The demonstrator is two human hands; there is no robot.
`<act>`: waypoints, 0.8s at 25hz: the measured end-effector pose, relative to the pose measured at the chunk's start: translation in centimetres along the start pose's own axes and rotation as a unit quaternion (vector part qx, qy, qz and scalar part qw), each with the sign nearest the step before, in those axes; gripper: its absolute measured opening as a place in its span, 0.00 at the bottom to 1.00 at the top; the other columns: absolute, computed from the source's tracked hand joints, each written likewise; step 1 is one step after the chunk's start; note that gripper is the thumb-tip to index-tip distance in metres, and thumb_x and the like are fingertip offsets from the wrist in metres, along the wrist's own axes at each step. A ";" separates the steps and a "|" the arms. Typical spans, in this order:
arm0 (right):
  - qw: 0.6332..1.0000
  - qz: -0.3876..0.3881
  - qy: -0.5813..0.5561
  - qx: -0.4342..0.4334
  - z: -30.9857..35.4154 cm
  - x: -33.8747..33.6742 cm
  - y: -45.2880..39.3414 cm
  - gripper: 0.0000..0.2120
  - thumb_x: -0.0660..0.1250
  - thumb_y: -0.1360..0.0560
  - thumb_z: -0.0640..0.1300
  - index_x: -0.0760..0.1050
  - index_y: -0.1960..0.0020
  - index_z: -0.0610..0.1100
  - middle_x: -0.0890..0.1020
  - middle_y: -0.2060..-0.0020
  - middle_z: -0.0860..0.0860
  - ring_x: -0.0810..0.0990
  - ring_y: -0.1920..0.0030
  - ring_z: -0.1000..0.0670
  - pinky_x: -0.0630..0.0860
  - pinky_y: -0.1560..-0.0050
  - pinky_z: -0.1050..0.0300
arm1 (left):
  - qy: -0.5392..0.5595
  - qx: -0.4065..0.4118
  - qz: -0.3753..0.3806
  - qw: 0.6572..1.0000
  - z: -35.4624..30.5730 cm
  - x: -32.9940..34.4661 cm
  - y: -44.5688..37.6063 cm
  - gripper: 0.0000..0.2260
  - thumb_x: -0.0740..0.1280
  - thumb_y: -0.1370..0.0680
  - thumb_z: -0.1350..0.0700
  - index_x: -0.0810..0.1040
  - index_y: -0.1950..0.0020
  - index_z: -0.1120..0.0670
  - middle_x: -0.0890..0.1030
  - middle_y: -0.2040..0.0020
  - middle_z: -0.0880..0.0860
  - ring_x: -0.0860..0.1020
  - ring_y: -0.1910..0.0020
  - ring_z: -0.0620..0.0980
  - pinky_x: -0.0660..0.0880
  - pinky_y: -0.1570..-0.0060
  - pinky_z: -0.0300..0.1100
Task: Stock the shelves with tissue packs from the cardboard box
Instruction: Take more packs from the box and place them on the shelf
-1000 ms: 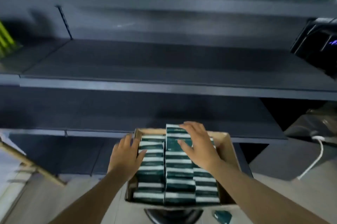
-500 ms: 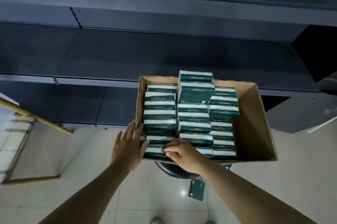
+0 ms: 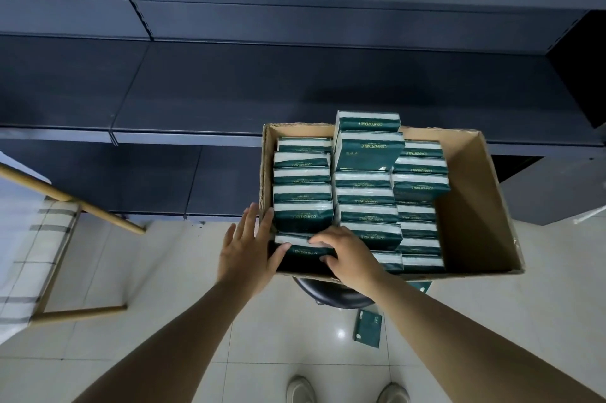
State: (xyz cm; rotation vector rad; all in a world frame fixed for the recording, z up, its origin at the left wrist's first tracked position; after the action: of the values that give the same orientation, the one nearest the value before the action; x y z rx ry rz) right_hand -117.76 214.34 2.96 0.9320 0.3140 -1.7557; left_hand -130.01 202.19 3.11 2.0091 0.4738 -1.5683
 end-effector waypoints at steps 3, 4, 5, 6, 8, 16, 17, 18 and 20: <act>1.000 -0.023 -0.020 -0.006 0.8 -1.5 0.5 0.17 0.67 0.27 0.34 0.77 0.41 0.48 0.79 0.46 0.54 0.73 0.42 0.53 0.67 0.38 0.61 | -0.031 0.031 -0.018 0.999 -0.3 -1.6 -0.2 0.36 0.45 0.24 0.31 0.65 0.28 0.55 0.68 0.29 0.63 0.71 0.33 0.62 0.71 0.40 0.57; 0.999 -0.029 -0.027 -0.008 1.2 -2.6 0.7 0.17 0.67 0.26 0.35 0.77 0.41 0.48 0.78 0.45 0.55 0.72 0.41 0.54 0.66 0.38 0.62 | -0.038 0.044 -0.030 0.998 -0.6 -2.5 -0.3 0.37 0.47 0.26 0.30 0.64 0.27 0.54 0.67 0.29 0.63 0.70 0.33 0.62 0.70 0.39 0.57; 0.999 -0.035 -0.032 -0.012 1.7 -3.8 0.9 0.16 0.66 0.26 0.35 0.77 0.41 0.49 0.78 0.45 0.56 0.73 0.41 0.55 0.66 0.38 0.65 | -0.040 0.055 -0.039 0.997 -1.1 -3.5 -0.5 0.38 0.50 0.27 0.29 0.62 0.27 0.54 0.66 0.28 0.62 0.68 0.32 0.62 0.69 0.38 0.57; 0.998 -0.042 -0.037 -0.018 2.3 -5.3 1.1 0.16 0.66 0.25 0.35 0.77 0.41 0.48 0.78 0.45 0.56 0.73 0.41 0.56 0.65 0.41 0.69 | -0.040 0.065 -0.050 0.996 -1.7 -4.6 -0.8 0.39 0.54 0.28 0.29 0.61 0.26 0.54 0.65 0.27 0.62 0.67 0.31 0.62 0.68 0.37 0.58; 0.997 -0.056 -0.042 -0.027 3.6 -8.8 1.6 0.16 0.66 0.25 0.34 0.77 0.40 0.48 0.78 0.45 0.56 0.74 0.43 0.58 0.64 0.48 0.76 | -0.037 0.081 -0.071 0.994 -3.3 -7.4 -1.3 0.41 0.64 0.31 0.30 0.60 0.26 0.53 0.63 0.26 0.60 0.65 0.30 0.61 0.65 0.34 0.57; 0.980 -0.186 -0.005 -0.069 9.2 -28.0 8.7 0.16 0.66 0.25 0.33 0.78 0.43 0.50 0.75 0.50 0.63 0.73 0.50 0.67 0.67 0.52 0.72 | -0.033 0.137 -0.188 0.972 -14.2 -23.8 -2.9 0.46 0.58 0.30 0.28 0.45 0.22 0.51 0.45 0.22 0.56 0.49 0.24 0.54 0.53 0.27 0.49; 0.977 -0.200 -0.002 -0.072 9.5 -30.6 9.6 0.17 0.66 0.25 0.33 0.78 0.43 0.52 0.75 0.50 0.63 0.73 0.49 0.65 0.67 0.52 0.70 | -0.023 0.146 -0.207 0.967 -16.1 -26.0 -3.1 0.46 0.58 0.30 0.28 0.45 0.22 0.51 0.45 0.22 0.55 0.48 0.24 0.54 0.52 0.27 0.49; 0.974 -0.213 0.001 -0.074 9.8 -33.0 10.6 0.17 0.66 0.25 0.32 0.78 0.43 0.51 0.75 0.50 0.62 0.73 0.49 0.63 0.67 0.51 0.71 | -0.013 0.155 -0.227 0.961 -18.0 -28.0 -3.1 0.46 0.59 0.30 0.28 0.46 0.22 0.51 0.46 0.22 0.55 0.48 0.24 0.54 0.51 0.27 0.49; 0.966 -0.243 0.029 -0.084 10.3 -38.3 12.9 0.17 0.65 0.26 0.31 0.78 0.42 0.46 0.75 0.50 0.59 0.72 0.51 0.65 0.65 0.53 0.76 | -0.006 0.176 -0.261 0.949 -22.2 -32.1 -3.2 0.46 0.60 0.31 0.28 0.48 0.22 0.51 0.47 0.22 0.56 0.49 0.24 0.54 0.52 0.27 0.50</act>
State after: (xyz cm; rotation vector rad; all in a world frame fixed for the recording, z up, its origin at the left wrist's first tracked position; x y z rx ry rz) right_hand -106.12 229.28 40.11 0.8285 0.7708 -2.1059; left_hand -123.07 219.93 37.30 2.2549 0.8223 -2.1021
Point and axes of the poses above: each hand's wrist, its own y-axis away from the middle knuckle, its own x-axis out of the palm, z = x × y, the point moved 7 cm from there along -y, towards the middle knuckle
